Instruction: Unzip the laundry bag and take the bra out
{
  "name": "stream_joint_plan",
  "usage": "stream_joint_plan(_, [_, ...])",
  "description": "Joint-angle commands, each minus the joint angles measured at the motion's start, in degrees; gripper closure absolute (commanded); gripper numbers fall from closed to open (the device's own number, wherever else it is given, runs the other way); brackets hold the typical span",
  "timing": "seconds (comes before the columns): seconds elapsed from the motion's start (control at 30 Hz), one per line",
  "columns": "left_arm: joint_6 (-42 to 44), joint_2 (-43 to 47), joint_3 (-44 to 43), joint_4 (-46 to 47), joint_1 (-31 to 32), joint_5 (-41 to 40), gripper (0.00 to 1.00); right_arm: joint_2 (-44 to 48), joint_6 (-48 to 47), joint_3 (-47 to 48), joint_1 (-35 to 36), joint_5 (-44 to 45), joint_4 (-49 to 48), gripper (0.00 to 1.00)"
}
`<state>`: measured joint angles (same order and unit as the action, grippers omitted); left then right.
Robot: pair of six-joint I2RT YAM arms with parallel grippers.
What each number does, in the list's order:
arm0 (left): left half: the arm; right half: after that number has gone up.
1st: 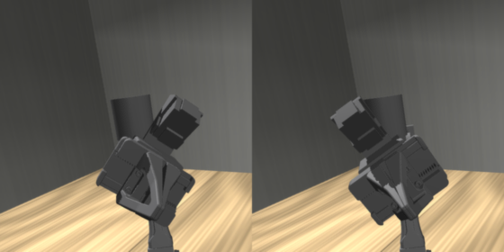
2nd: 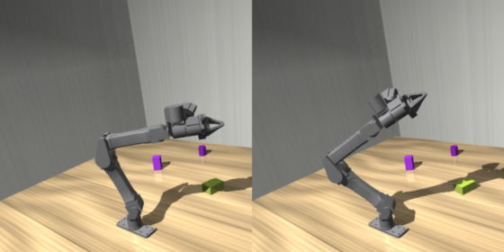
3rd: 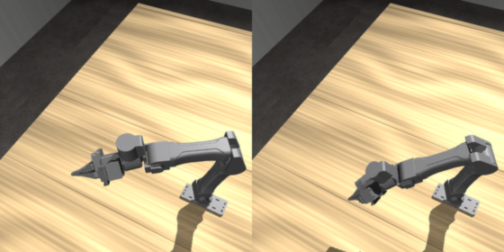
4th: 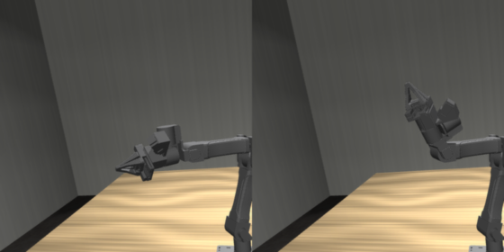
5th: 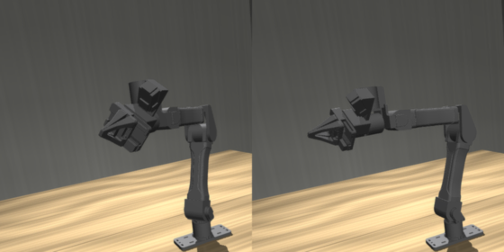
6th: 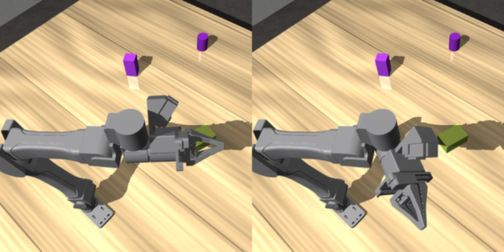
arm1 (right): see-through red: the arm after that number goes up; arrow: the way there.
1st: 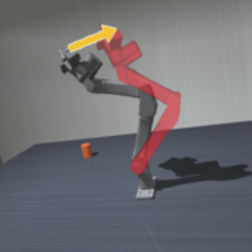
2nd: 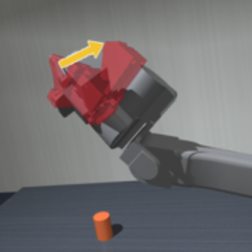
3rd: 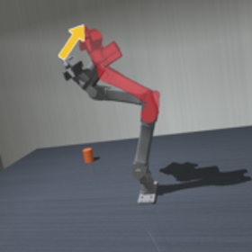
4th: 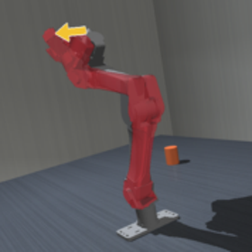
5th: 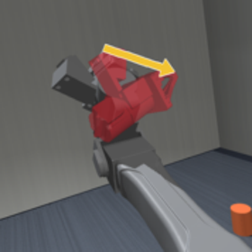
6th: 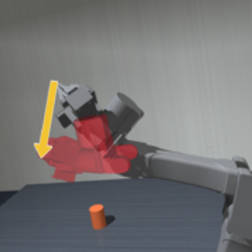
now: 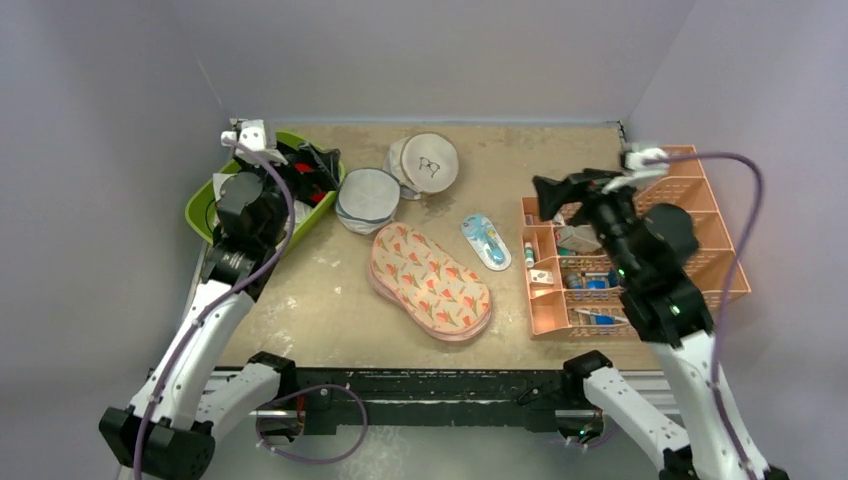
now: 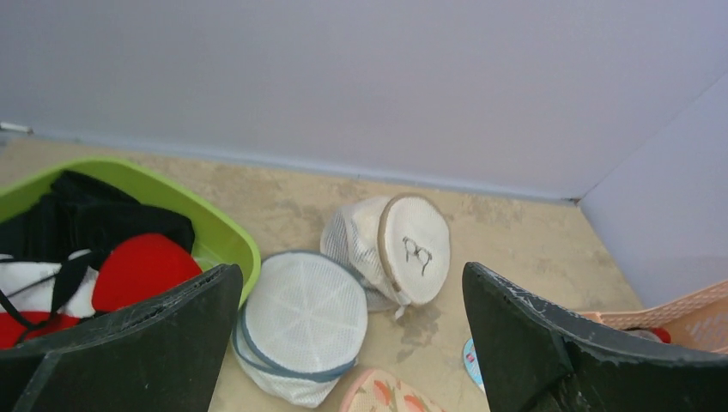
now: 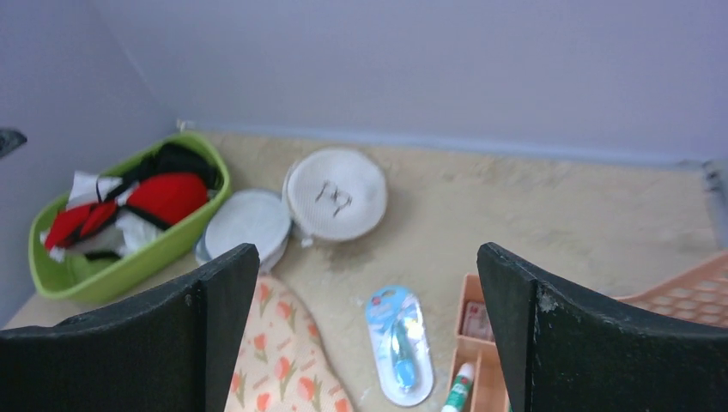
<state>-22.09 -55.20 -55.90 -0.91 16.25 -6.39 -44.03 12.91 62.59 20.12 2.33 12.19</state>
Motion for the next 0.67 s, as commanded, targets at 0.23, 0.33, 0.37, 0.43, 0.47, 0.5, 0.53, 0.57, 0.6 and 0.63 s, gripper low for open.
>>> stream_joint_plan(0.23, [0.4, 14.6, -7.7, 3.1, 0.0, -1.1, 0.01, 16.0, -6.9, 10.1, -0.2, 15.7, 5.2, 0.00])
stream_joint_plan(0.33, [-0.3, 15.5, -10.5, 1.1, 0.1, -1.6, 0.01, 16.1, -6.3, 9.4, -0.2, 15.8, 3.9, 0.00])
stream_joint_plan(0.37, [-0.4, 15.4, -11.7, -0.1, 0.1, -1.9, 0.01, 15.4, -6.1, 9.5, -0.2, 16.0, 3.6, 0.00])
stream_joint_plan(0.43, [0.0, 15.5, -13.3, -1.9, 0.1, -2.7, 0.01, 13.5, -5.7, 10.3, -0.2, 16.7, 3.0, 0.00])
stream_joint_plan(0.47, [0.4, 15.4, -13.6, -2.5, 0.1, -3.1, 0.01, 12.4, -5.8, 10.7, -0.2, 16.9, 2.7, 0.00])
stream_joint_plan(0.5, [0.7, 15.5, -13.8, -2.9, 0.1, -3.4, 0.01, 11.2, -5.8, 11.2, -0.2, 17.2, 2.3, 0.00])
stream_joint_plan(0.53, [0.9, 15.5, -13.9, -3.2, 0.1, -3.9, 0.01, 10.8, -5.7, 11.7, -0.2, 17.1, 2.8, 0.00])
stream_joint_plan(0.57, [1.2, 15.4, -14.0, -3.7, 0.1, -4.4, 0.01, 11.0, -5.8, 11.0, -0.2, 14.8, 2.1, 0.00])
stream_joint_plan(0.6, [1.3, 15.2, -14.2, -4.2, 0.1, -4.9, 0.01, 11.5, -6.7, 9.8, -0.2, 14.4, -0.5, 0.00])
stream_joint_plan(0.63, [1.4, 14.9, -14.6, -4.7, 0.1, -5.3, 0.01, 11.5, -7.5, 9.4, -0.2, 14.5, -1.9, 0.00])
